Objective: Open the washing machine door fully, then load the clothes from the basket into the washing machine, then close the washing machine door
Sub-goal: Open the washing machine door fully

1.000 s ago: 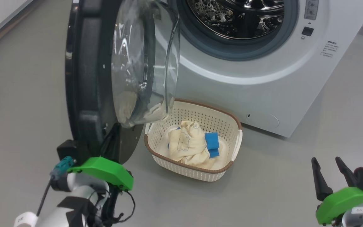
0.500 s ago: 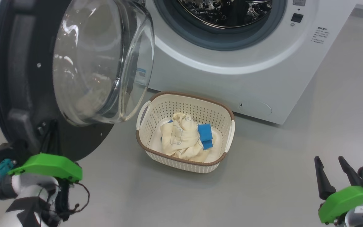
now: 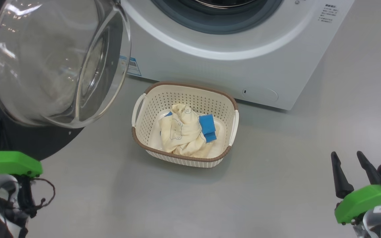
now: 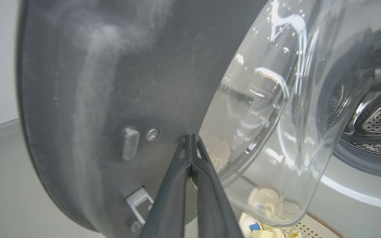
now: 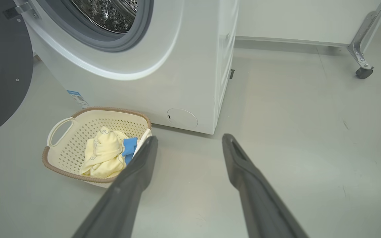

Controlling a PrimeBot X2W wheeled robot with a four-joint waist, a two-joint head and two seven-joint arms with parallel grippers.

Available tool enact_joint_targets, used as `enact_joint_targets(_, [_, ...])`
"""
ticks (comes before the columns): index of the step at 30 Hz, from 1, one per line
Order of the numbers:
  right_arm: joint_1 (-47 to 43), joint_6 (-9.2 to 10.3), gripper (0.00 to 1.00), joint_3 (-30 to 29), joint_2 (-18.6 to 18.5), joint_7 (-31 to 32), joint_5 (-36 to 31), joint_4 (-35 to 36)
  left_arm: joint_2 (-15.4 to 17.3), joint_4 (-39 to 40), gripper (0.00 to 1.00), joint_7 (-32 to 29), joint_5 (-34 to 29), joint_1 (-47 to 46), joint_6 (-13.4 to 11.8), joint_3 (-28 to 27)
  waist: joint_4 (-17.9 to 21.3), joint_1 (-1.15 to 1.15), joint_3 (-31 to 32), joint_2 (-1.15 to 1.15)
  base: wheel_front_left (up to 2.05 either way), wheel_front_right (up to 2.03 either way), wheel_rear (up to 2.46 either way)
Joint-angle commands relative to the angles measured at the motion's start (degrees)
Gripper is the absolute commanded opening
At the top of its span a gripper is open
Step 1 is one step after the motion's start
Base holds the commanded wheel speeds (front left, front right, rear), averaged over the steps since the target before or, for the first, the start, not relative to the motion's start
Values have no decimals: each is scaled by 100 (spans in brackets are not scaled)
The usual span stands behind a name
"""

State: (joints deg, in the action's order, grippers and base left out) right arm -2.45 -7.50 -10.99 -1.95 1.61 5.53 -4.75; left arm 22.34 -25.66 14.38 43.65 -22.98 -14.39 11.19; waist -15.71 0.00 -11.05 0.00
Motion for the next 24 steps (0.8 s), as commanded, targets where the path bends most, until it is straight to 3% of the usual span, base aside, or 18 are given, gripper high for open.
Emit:
enact_joint_targets(1, [214,1,100,118,-93,16,-26,209,382,46,0,62,-78,-348,-1358,-399,38,0,-35,0,0,0,0])
enact_joint_targets(12, [332,1,100,-5,-93,59,-32,252,617,-807,0,62,-103,-780,-1249,-920,130,0,-214,0,0,0,0])
enact_joint_targets(24, [367,1,100,-25,-93,17,-39,203,277,-1254,0,62,-486,-855,-891,-1330,139,0,-157,0,0,0,0])
